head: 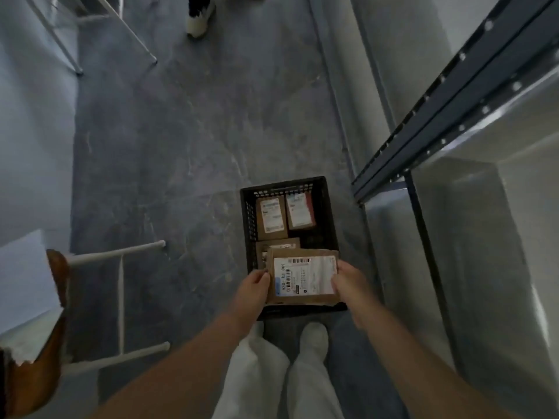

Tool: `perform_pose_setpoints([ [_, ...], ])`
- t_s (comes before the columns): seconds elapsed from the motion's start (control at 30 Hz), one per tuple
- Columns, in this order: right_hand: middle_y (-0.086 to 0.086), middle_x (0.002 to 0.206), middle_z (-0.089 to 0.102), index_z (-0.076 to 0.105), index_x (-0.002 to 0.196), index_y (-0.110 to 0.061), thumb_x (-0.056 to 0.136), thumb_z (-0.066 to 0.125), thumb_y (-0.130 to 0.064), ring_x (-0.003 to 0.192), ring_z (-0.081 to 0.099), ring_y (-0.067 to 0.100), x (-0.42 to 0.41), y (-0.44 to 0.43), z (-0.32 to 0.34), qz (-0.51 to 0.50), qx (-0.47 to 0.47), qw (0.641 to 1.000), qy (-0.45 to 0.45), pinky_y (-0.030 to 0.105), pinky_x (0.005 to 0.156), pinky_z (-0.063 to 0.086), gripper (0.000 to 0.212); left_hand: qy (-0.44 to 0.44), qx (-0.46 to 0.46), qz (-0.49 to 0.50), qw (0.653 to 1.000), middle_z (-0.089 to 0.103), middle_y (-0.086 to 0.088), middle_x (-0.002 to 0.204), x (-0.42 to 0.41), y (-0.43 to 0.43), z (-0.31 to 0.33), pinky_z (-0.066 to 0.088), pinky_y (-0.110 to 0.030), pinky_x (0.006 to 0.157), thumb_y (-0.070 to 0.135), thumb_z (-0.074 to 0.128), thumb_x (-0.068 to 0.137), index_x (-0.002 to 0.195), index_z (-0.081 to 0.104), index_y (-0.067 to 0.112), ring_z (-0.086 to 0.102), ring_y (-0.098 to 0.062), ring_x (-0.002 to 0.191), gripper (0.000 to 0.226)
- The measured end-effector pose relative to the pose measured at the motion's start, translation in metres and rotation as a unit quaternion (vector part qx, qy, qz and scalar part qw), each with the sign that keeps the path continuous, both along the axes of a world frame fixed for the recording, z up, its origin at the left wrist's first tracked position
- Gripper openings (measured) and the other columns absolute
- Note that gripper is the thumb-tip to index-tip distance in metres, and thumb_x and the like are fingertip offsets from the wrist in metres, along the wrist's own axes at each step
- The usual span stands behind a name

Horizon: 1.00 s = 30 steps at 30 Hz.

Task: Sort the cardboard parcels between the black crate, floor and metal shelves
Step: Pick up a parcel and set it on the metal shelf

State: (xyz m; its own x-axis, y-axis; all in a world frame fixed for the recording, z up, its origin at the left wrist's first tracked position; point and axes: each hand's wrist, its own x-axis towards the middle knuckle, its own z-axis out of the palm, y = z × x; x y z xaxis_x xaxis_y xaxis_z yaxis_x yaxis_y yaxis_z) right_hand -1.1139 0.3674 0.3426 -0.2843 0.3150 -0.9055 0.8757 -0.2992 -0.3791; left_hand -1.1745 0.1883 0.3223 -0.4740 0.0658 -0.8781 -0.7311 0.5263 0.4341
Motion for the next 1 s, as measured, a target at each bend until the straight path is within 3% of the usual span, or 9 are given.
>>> perform_pose_setpoints([
  [0.07,-0.004,0.093,0.071,0.066,0.106,-0.029,0.101,0.036,-0.008,0.080,0.068,0.011,0.004,-0.005,-0.038,0.007,-0.013,1.000,-0.009,0.023,0.058,0.054,0.037,-0.002,-0.018,-0.018,1.000,0.066,-0.011,0.114,0.004,-0.005,-0.050,0.054,-0.037,0.090,0.018,0.040,0.104,0.115,0.061,0.009,0.064,-0.024,0.102,0.025],
  [0.2,-0.004,0.104,0.069,0.065,0.108,-0.034,0.090,0.032,0.004,0.092,0.064,0.011,0.015,-0.018,-0.125,0.046,-0.011,0.999,-0.015,0.028,0.079,0.055,0.053,-0.020,-0.051,-0.055,0.997,0.064,-0.013,0.122,0.014,-0.013,-0.141,0.049,-0.036,0.098,0.016,0.038,0.103,0.124,0.061,0.008,0.060,-0.029,0.112,0.032],
  [0.33,-0.006,0.110,0.069,0.064,0.117,-0.039,0.085,0.036,-0.002,0.101,0.064,0.013,0.019,-0.030,-0.207,0.091,-0.001,0.996,-0.013,0.039,0.094,0.054,0.056,-0.069,-0.066,-0.072,0.993,0.061,-0.018,0.124,0.022,-0.019,-0.215,0.049,-0.041,0.095,0.018,0.038,0.103,0.120,0.060,0.004,0.057,-0.034,0.114,0.032],
  [0.43,-0.006,0.113,0.068,0.063,0.117,-0.039,0.081,0.032,0.000,0.104,0.063,0.016,0.014,-0.038,-0.253,0.139,0.009,0.990,-0.028,0.039,0.096,0.052,0.061,-0.091,-0.092,-0.055,0.990,0.062,-0.019,0.121,0.027,-0.019,-0.258,0.048,-0.035,0.086,0.017,0.041,0.100,0.109,0.060,0.001,0.058,-0.034,0.112,0.026],
  [0.6,-0.002,0.112,0.063,0.060,0.121,-0.025,0.087,0.034,-0.004,0.101,0.060,0.019,-0.001,-0.037,-0.306,0.207,0.029,0.974,-0.086,0.032,0.091,0.051,0.048,-0.141,-0.146,-0.055,0.978,0.060,-0.017,0.127,0.024,-0.006,-0.308,0.043,-0.027,0.074,0.010,0.048,0.098,0.123,0.058,-0.004,0.056,-0.033,0.115,0.031],
  [0.7,0.002,0.115,0.066,0.062,0.119,-0.024,0.085,0.036,-0.006,0.103,0.063,0.023,-0.006,-0.046,-0.333,0.209,0.007,0.973,-0.097,0.040,0.095,0.053,0.047,-0.155,-0.151,-0.026,0.976,0.056,-0.018,0.131,0.022,-0.005,-0.329,0.047,-0.030,0.082,0.006,0.046,0.097,0.129,0.052,-0.004,0.054,-0.034,0.118,0.034],
  [0.87,-0.002,0.113,0.067,0.061,0.117,-0.025,0.088,0.037,-0.008,0.100,0.064,0.019,-0.006,-0.083,-0.364,0.127,-0.027,0.987,-0.093,0.037,0.090,0.056,0.041,-0.081,-0.182,0.001,0.980,0.052,-0.019,0.136,0.020,-0.021,-0.346,0.045,-0.033,0.095,0.004,0.043,0.095,0.136,0.039,-0.001,0.052,-0.034,0.122,0.042],
  [1.0,0.001,0.118,0.065,0.052,0.129,-0.022,0.084,0.041,-0.002,0.101,0.062,0.018,-0.002,-0.097,-0.386,0.047,-0.008,0.995,-0.085,0.035,0.084,0.055,0.050,0.062,-0.122,-0.040,0.990,0.053,-0.006,0.133,0.036,-0.021,-0.351,0.052,-0.037,0.097,-0.006,0.044,0.087,0.138,0.035,0.018,0.055,-0.022,0.121,0.057],
])
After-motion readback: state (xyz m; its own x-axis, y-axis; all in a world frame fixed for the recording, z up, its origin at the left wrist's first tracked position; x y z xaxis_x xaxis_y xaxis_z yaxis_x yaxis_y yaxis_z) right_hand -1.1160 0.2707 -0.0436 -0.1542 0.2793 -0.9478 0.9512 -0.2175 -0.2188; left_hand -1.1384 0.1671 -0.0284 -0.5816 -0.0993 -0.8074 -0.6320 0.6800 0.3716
